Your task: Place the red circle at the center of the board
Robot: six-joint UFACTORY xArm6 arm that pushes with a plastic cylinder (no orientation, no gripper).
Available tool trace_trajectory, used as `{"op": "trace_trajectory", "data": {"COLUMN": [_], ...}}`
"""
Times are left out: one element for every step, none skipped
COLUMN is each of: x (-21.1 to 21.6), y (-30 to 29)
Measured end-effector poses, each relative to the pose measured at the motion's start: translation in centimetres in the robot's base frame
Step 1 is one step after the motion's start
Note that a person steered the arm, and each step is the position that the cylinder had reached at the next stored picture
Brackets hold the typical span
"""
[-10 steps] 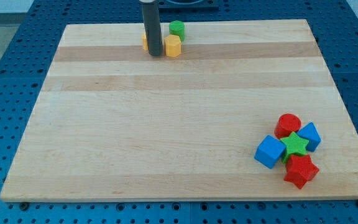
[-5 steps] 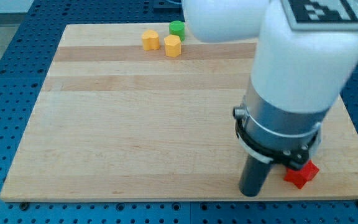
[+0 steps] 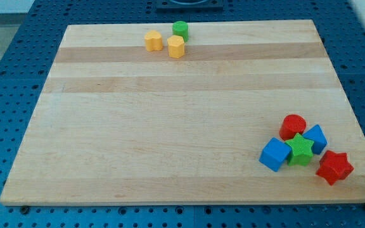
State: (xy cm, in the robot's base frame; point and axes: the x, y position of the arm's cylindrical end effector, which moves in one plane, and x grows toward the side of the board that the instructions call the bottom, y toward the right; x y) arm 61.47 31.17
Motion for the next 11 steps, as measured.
{"op": "trace_trajectory", "data": {"x": [-2.5, -3.7, -8.3, -13.6, -13.7, -13.3, -14.6, -16.9, -18.1, -18.3, -18.2], "y": [-0.5, -8.8, -14.5, -17.6, -18.1, -8.0, -3.6, -10.0, -17.4, -19.4, -19.4]}}
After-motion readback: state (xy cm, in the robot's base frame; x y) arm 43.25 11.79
